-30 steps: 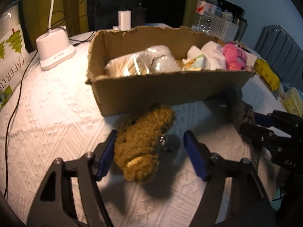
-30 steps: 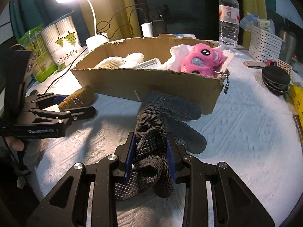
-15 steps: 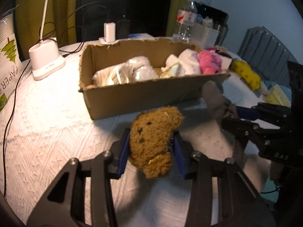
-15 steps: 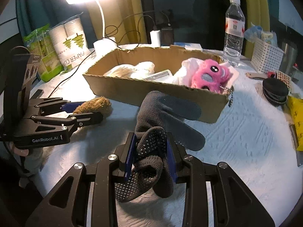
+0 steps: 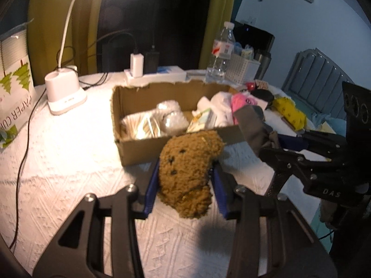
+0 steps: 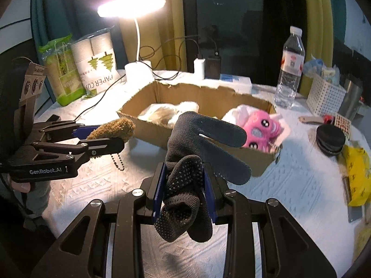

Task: Organize soft objects
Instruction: 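Carry the plush and glove into the box and open both tools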

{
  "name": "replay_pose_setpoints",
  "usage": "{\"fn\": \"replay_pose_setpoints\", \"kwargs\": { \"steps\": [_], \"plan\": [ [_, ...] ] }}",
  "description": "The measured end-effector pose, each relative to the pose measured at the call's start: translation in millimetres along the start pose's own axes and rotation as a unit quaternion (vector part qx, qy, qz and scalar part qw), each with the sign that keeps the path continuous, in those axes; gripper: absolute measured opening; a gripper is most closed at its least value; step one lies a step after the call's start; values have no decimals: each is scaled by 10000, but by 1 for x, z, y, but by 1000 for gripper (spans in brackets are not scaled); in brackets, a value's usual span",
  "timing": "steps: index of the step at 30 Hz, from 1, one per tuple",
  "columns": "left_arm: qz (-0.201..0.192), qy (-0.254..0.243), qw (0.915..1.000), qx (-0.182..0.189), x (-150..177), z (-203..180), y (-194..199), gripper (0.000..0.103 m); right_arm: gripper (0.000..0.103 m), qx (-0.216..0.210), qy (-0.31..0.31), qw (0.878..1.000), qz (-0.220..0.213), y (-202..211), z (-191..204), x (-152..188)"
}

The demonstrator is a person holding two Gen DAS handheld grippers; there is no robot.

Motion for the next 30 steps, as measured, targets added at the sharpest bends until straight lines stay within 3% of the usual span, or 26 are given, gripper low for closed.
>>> {"fn": "replay_pose_setpoints", "kwargs": {
  "steps": [17,30],
  "plan": [
    [-492,-182,9986,-119,-56,-1,14,43,33,55,184,9992,-356,8,-12,-47],
    [-691,-346,9965,-306,-89,1,-10,45,33,27,224,9985,-507,-10,-31,-77]
  ]
}}
Point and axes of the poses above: each gripper's, at about its wrist camera, not at the fingertips, and y roughly against the way its jaws point, z to its left, x to its underside, the point moved 8 cm from there along -y, roughly the way its jaws point, and after that the axes turned 3 degrees about -y, right-handed, at the moved point
